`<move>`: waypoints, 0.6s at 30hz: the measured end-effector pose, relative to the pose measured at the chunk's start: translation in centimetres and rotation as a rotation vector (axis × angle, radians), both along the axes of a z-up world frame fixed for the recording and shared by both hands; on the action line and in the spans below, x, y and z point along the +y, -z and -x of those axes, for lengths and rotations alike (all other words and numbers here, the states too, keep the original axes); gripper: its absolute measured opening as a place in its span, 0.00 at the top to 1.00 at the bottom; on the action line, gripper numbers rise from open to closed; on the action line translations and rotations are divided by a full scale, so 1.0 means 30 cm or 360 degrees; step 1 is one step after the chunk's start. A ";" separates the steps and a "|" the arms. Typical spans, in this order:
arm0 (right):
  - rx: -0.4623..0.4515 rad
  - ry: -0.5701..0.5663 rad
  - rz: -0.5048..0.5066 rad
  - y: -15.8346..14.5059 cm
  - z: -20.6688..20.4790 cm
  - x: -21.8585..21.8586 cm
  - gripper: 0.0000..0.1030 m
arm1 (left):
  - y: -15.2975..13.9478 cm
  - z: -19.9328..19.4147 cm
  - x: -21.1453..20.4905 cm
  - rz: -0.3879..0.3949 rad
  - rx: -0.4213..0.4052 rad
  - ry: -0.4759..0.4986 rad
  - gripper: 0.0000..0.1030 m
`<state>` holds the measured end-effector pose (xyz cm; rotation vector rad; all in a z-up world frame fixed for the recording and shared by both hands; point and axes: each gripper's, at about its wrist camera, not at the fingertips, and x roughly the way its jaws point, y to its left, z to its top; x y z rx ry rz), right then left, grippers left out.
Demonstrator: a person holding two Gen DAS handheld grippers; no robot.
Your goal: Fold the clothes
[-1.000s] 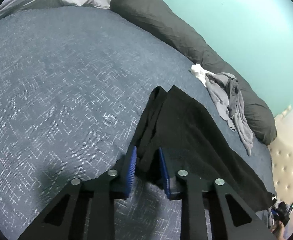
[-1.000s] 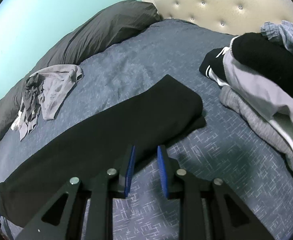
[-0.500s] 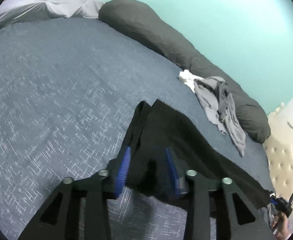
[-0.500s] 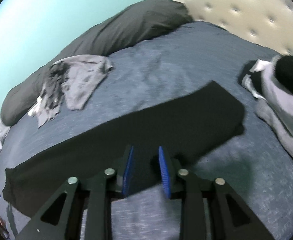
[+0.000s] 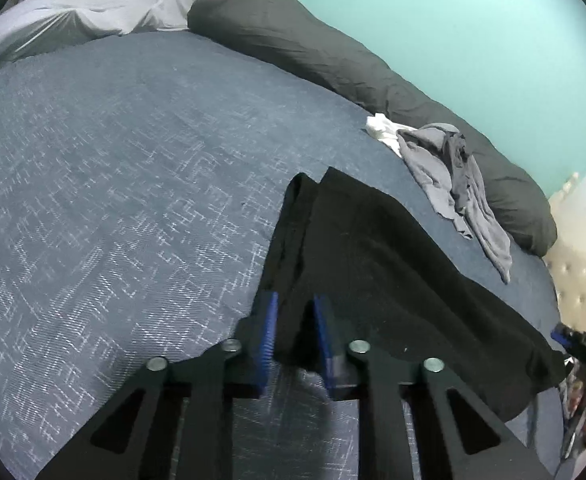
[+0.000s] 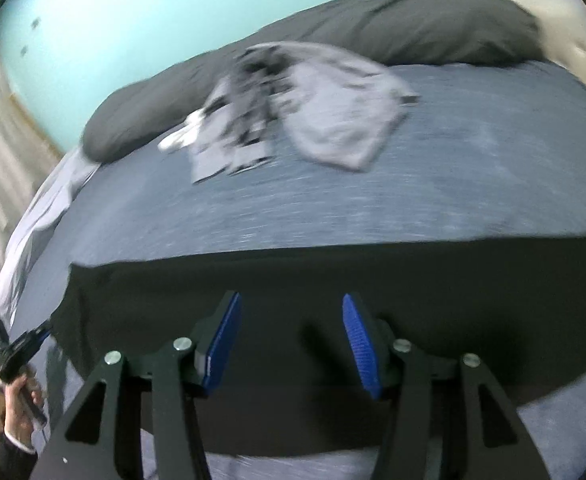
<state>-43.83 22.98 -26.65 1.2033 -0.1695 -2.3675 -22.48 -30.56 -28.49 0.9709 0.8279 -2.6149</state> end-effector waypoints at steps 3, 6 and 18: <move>0.0011 -0.0188 -0.0023 0.007 0.016 -0.174 0.48 | 0.001 -0.011 -0.017 -0.0044 0.0020 0.0006 0.90; 0.0019 -0.0374 -0.0060 0.016 0.032 -0.345 0.48 | -0.002 -0.017 -0.019 -0.0052 0.0027 0.0012 0.92; 0.0009 -0.0825 -0.0287 0.086 0.091 -0.756 0.43 | 0.014 -0.033 -0.031 -0.0117 0.0019 0.0049 0.92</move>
